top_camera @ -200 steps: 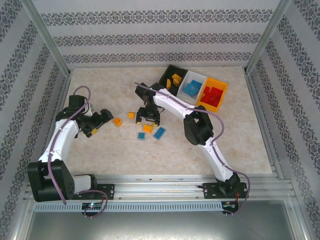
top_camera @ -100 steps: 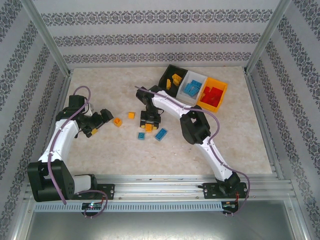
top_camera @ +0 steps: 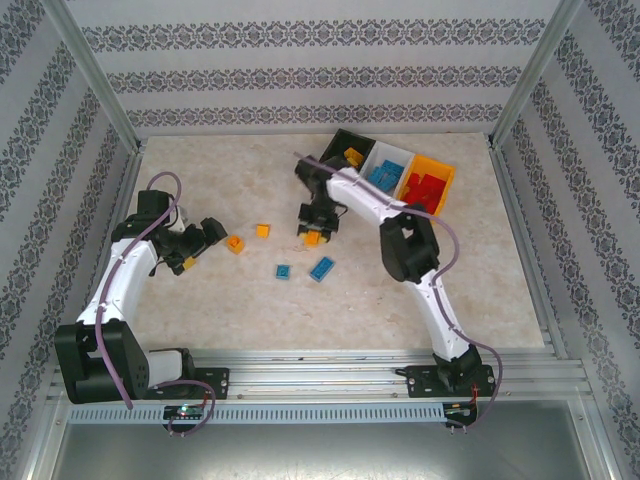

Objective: Sort the legos into containers by color

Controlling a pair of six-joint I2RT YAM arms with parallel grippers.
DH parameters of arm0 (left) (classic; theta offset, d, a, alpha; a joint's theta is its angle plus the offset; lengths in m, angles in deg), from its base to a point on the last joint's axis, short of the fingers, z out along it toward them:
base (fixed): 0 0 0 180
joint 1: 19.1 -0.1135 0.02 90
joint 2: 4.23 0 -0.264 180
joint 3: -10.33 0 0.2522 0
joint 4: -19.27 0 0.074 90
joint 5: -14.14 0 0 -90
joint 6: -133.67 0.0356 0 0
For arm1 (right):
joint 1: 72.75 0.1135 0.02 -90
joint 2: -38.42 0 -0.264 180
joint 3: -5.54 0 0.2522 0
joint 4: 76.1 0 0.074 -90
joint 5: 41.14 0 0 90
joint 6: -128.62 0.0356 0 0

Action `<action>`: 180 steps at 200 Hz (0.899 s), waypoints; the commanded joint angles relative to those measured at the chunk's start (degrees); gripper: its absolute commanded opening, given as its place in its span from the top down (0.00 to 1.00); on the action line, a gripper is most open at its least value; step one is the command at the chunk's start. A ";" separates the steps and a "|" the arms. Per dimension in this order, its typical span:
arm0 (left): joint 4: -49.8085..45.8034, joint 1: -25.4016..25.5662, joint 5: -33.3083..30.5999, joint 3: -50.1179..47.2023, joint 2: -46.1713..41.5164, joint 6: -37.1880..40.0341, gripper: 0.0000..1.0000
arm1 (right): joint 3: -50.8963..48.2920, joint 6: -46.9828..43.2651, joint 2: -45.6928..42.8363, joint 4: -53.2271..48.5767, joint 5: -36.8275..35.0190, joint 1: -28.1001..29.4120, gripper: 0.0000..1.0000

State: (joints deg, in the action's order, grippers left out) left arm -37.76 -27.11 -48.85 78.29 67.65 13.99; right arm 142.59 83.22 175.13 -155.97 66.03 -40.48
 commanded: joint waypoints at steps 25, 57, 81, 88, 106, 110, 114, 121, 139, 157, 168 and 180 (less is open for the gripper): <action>2.75 -0.78 4.13 -2.46 0.36 -2.39 0.00 | 7.62 0.04 -3.23 4.32 2.62 -10.42 0.62; 2.72 -0.61 4.97 -3.18 1.26 -2.89 0.00 | 20.15 0.43 3.57 4.25 3.63 -14.94 0.62; 1.80 -0.60 4.85 -2.80 2.13 -2.80 0.00 | 29.47 2.79 9.86 4.93 5.44 -17.17 0.62; 1.46 -0.60 4.93 -2.59 2.45 -2.72 0.00 | 30.81 3.69 11.06 5.94 5.99 -17.54 0.62; 0.43 -0.60 4.65 -1.92 3.34 -2.43 0.00 | 30.89 6.00 12.55 10.00 6.87 -18.46 0.58; 0.19 -0.65 4.62 -1.76 3.48 -2.41 0.00 | 30.83 6.37 12.76 10.78 7.03 -18.64 0.56; -0.08 -0.61 4.54 -1.58 3.65 -2.37 0.00 | 30.76 6.73 12.92 11.58 7.15 -18.89 0.55; -0.45 -0.59 4.40 -1.21 3.87 -2.37 0.00 | 30.70 7.34 13.36 12.59 7.48 -19.23 0.53; -1.51 -0.56 3.81 -0.25 4.58 -2.09 0.00 | 30.72 8.59 13.89 14.98 8.25 -20.18 0.44; -2.08 -0.60 3.39 0.45 5.26 -1.77 0.00 | 30.77 8.92 13.69 16.18 8.38 -20.91 0.38; -2.46 -0.60 2.69 0.82 5.55 -1.88 0.00 | 30.66 8.66 13.11 16.20 8.49 -21.34 0.37; -2.51 -0.60 2.26 1.13 5.92 -1.84 0.00 | 30.24 8.25 12.14 15.99 8.79 -21.55 0.37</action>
State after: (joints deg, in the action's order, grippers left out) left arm -37.49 -27.09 -44.99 77.37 72.57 11.72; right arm 172.20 91.00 189.47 -141.55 73.81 -60.83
